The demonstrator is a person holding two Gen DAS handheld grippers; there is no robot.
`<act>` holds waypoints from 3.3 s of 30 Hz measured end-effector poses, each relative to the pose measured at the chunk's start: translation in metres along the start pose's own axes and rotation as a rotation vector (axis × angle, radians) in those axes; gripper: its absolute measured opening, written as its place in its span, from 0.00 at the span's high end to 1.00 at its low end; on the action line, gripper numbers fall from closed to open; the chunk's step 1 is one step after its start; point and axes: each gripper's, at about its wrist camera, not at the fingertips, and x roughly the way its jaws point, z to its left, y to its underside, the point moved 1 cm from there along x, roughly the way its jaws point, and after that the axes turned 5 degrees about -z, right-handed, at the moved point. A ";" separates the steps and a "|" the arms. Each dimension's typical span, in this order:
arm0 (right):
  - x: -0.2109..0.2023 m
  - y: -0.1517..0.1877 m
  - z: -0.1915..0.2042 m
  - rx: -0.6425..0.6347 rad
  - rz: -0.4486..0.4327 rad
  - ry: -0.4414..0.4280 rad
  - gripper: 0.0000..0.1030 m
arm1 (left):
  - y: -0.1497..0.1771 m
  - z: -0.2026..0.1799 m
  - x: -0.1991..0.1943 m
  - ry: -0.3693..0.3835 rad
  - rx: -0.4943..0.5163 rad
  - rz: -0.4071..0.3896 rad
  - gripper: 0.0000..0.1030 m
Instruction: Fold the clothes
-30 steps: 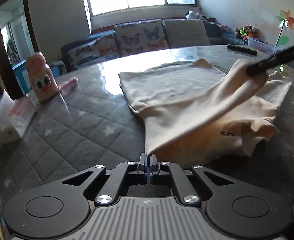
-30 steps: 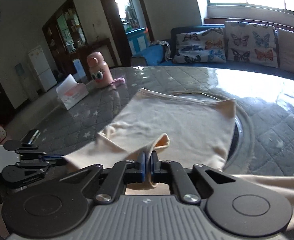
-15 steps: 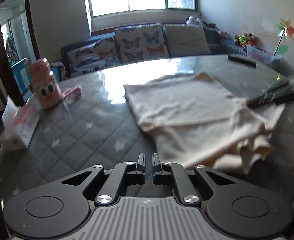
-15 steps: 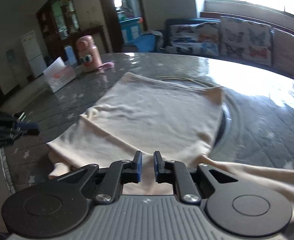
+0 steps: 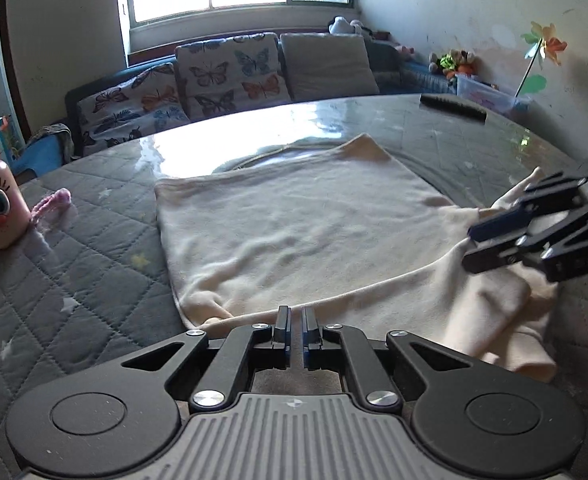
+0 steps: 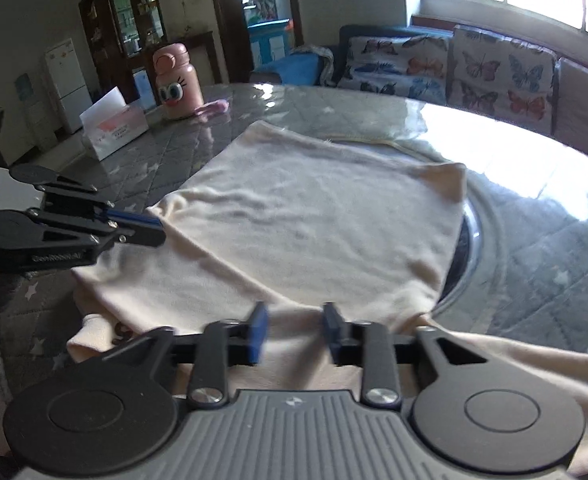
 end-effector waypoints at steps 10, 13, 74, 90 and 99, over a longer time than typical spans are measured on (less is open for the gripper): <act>-0.002 0.000 -0.004 0.020 -0.021 0.017 0.95 | 0.005 0.006 0.005 -0.076 0.027 -0.002 0.97; -0.008 -0.008 -0.003 0.002 -0.070 0.041 0.95 | 0.007 0.006 0.006 -0.116 0.038 -0.014 0.99; -0.111 0.091 -0.176 0.467 -0.180 0.599 0.96 | 0.008 -0.068 -0.018 0.010 0.106 -0.046 0.63; -0.128 -0.027 -0.050 0.167 -0.332 0.249 0.96 | 0.024 -0.032 -0.044 -0.057 0.016 -0.086 0.53; -0.081 -0.081 0.040 -0.028 -0.296 0.045 0.96 | 0.041 0.000 -0.059 -0.100 -0.060 -0.097 0.50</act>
